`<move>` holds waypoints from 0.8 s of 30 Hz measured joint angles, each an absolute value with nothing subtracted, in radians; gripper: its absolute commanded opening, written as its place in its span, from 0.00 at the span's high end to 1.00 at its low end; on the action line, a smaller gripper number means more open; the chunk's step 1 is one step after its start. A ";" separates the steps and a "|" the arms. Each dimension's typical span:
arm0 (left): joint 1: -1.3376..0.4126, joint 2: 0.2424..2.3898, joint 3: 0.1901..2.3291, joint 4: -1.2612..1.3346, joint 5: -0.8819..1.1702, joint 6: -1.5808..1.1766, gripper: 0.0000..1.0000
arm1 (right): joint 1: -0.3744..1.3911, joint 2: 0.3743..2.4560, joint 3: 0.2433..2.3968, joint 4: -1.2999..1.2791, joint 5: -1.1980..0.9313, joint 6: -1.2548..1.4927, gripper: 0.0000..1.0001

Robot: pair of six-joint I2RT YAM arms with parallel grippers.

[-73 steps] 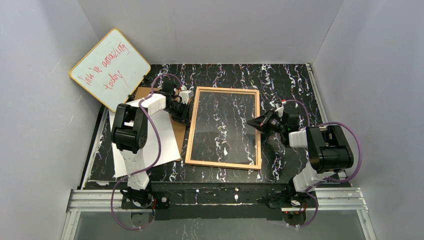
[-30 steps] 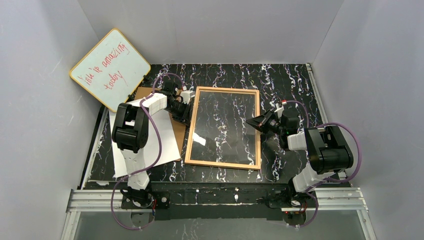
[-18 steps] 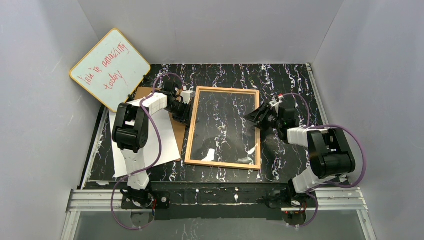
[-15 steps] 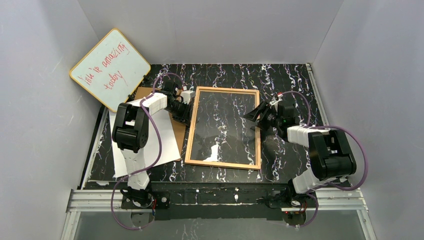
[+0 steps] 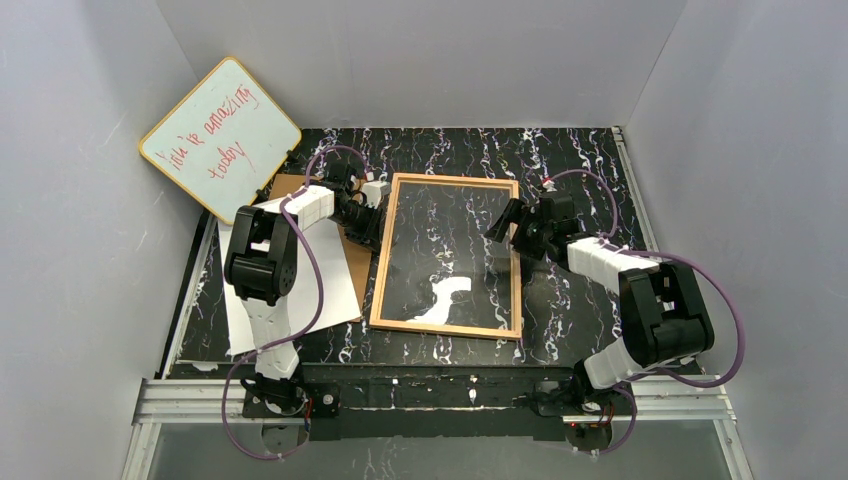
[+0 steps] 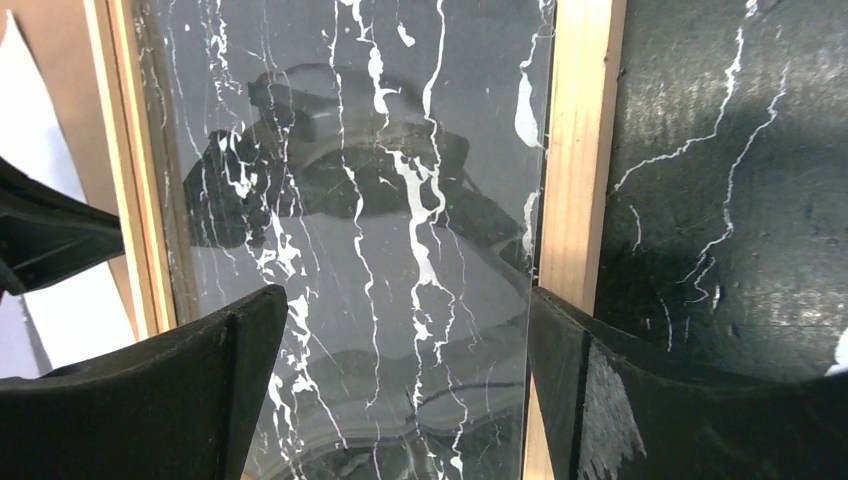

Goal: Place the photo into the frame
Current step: Place the photo frame item in the photo frame.

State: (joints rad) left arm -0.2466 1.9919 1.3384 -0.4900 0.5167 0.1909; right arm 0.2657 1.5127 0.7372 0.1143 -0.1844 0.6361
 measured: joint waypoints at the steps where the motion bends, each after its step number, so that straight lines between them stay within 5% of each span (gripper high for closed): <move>1: -0.247 1.992 1.338 -0.490 0.517 0.191 0.92 | 0.269 1.513 0.745 0.098 -0.176 0.631 0.04; 24: -0.247 1.992 1.340 -0.494 0.517 0.202 0.92 | 0.294 1.556 0.806 0.059 -0.142 0.603 0.08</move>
